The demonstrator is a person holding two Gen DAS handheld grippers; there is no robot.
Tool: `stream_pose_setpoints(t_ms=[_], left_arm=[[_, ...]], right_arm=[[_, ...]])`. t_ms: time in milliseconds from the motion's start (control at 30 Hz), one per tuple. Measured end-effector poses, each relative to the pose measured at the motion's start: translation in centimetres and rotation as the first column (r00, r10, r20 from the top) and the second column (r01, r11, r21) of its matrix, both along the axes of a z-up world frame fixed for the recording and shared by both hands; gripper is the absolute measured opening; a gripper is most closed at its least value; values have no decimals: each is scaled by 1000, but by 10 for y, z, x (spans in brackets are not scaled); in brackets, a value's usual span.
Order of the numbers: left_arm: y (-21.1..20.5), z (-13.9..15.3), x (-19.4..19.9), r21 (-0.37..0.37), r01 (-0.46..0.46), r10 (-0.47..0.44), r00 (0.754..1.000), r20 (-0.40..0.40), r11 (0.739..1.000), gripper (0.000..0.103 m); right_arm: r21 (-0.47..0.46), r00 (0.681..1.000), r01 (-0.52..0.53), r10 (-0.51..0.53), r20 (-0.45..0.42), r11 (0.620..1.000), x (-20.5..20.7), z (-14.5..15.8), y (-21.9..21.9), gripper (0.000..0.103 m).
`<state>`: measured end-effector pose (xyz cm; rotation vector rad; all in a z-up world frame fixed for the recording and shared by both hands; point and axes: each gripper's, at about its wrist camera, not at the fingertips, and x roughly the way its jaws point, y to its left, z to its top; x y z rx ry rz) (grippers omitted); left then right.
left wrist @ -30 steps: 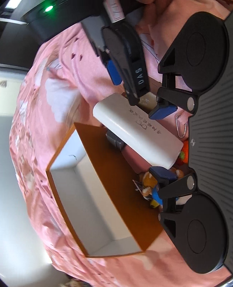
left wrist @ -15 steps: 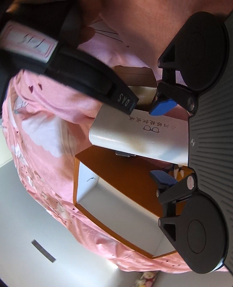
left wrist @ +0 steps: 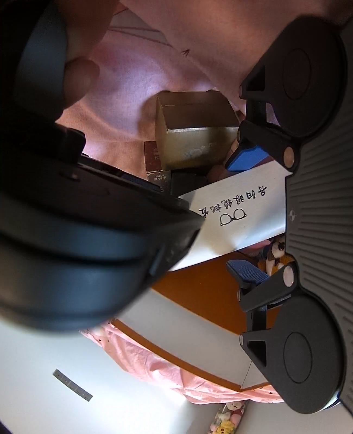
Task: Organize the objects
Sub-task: 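Lift the white glasses case with the left tool while the right tool grasps the small brown box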
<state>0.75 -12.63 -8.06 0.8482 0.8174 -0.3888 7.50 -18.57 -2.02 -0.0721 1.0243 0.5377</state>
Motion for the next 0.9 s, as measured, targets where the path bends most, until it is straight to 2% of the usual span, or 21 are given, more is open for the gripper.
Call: stream_pose_setpoints(t_ms=[100,200,367,433,633,833,900], left_arm=[[1,-3,7,-22,-38,38,999,-14,999,87],[4,-2,15,-67,-91,88,995,-48,994,85],[11,0,23,-137,-150,137,985,-104,979,73],[15,0,24,-163,-164,147,982,-116,973,72],[38,10,28,-256,-246,210,964,-161,935,71],[60,24,27,-328,-297,234,948,-216,897,70],[52,29,24,-338,-298,232,947,-220,893,70]], right_arm=[[-9,1000,3,-3,2,1000,0,0,-1,25],[-14,1000,25,-25,-8,1000,1,0,-5,32],[-24,996,81,-81,-25,996,6,-2,-16,35],[-27,995,91,-91,-28,996,8,-3,-19,37],[-54,992,122,-123,-33,991,11,-2,-27,38],[-45,984,71,-77,-163,996,13,-11,-36,41],[-42,975,55,-62,-212,998,12,-16,-34,50]])
